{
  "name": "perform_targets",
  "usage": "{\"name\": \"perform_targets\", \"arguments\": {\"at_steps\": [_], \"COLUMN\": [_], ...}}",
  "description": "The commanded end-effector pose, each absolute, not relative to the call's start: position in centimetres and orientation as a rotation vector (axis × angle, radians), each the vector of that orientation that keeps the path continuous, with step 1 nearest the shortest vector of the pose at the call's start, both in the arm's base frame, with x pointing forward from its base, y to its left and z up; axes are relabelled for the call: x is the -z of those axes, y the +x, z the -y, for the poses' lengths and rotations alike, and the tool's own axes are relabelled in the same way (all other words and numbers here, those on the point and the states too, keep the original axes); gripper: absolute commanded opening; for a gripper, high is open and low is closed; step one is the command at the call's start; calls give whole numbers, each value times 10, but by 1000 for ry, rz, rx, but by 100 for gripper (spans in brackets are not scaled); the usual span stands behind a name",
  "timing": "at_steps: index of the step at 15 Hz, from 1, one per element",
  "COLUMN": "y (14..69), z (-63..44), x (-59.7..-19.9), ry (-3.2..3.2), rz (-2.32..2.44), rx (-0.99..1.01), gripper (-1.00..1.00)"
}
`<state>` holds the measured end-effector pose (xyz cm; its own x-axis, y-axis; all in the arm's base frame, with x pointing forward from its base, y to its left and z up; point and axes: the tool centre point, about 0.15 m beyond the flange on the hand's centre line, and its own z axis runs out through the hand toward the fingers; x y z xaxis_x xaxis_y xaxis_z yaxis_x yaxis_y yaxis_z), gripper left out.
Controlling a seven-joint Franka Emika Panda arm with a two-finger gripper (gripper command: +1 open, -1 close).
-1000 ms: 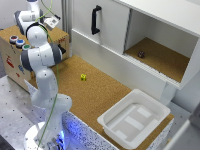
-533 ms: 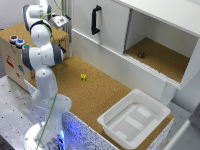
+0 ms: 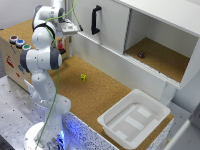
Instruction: Place the pink block on the table
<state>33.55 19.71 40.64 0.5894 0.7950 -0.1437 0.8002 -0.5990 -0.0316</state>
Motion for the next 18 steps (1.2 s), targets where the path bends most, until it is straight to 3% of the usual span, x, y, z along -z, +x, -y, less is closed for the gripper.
{"name": "perform_targets", "arguments": {"at_steps": [1,7,18], "y": [344,370,501], "z": [-47,83,187], "x": [-323,-263,-217], "ry": [3083,3109,3126], "rz": [-1067,-574,10], "rx": [-68,-21,-132], "gripper": [-100,-100,-100]}}
